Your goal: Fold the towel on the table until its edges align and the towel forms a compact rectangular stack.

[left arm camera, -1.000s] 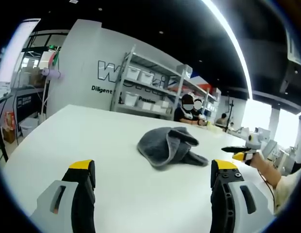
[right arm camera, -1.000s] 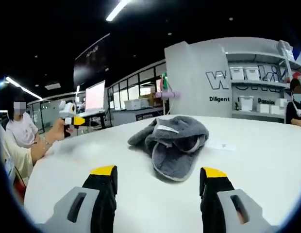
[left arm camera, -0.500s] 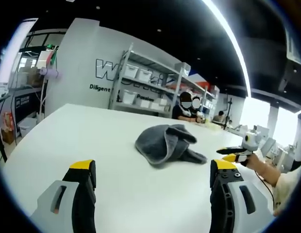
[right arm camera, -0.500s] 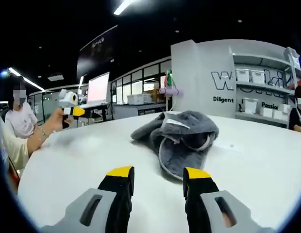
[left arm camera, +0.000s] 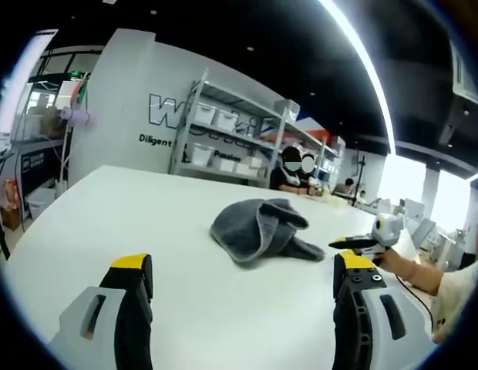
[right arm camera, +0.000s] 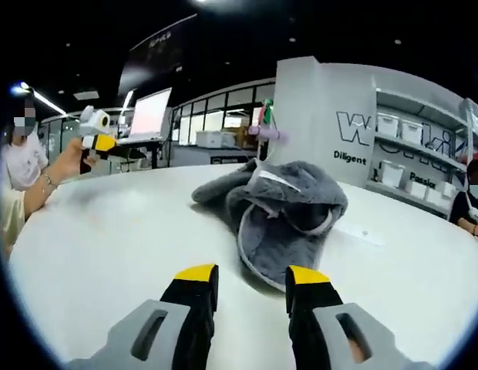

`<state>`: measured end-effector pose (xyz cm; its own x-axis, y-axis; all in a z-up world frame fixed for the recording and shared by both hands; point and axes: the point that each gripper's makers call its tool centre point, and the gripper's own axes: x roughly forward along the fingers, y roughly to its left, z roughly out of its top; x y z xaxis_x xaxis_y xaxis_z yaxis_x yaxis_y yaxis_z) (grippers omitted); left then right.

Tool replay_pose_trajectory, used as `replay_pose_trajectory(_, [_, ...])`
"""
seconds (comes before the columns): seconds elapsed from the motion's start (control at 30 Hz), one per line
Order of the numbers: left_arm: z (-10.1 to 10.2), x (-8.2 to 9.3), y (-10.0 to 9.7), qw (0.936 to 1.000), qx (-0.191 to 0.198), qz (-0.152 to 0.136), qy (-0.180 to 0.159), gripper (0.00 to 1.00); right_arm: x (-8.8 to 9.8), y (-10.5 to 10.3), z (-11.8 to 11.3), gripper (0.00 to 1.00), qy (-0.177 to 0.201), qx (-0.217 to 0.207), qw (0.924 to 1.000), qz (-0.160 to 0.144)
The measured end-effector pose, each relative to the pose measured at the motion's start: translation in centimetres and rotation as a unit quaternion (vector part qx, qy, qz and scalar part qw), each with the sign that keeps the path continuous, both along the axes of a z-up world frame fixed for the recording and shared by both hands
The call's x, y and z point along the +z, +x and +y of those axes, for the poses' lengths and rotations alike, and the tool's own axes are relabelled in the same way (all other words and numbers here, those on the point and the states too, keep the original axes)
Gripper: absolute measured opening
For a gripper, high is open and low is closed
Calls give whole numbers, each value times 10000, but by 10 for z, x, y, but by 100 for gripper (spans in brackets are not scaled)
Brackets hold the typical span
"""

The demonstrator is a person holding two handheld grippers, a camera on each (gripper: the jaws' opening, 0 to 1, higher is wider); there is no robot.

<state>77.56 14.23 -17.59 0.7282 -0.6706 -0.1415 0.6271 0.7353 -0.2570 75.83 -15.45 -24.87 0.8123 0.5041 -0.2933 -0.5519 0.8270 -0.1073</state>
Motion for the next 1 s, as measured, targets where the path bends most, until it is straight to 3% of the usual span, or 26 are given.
replay_pose_trajectory(0.1, [0, 1, 1, 10000, -10, -10, -9, 96, -5, 4, 2, 29, -15, -1, 10000, 42])
replay_pose_trajectory(0.27, [0, 0, 3, 10000, -2, 10, 2, 95, -21, 13, -2, 26, -359, -100, 9992, 133])
replay_pose_trajectory(0.47, [0, -3, 4, 10000, 6, 46, 32, 95, -20, 23, -9, 15, -282, -207, 9994, 73])
replay_pose_trajectory(0.6, [0, -4, 4, 10000, 7, 55, 33, 95, -23, 30, -13, 8, -446, -251, 9987, 37])
replay_pose_trajectory(0.67, [1, -3, 4, 10000, 13, 47, 32, 95, -21, 29, -12, 0, -488, -202, 9986, -39])
replay_pose_trajectory(1.0, [1, -3, 1, 10000, -14, 48, 58, 95, 17, 22, -18, 0, -420, -317, 9964, -661])
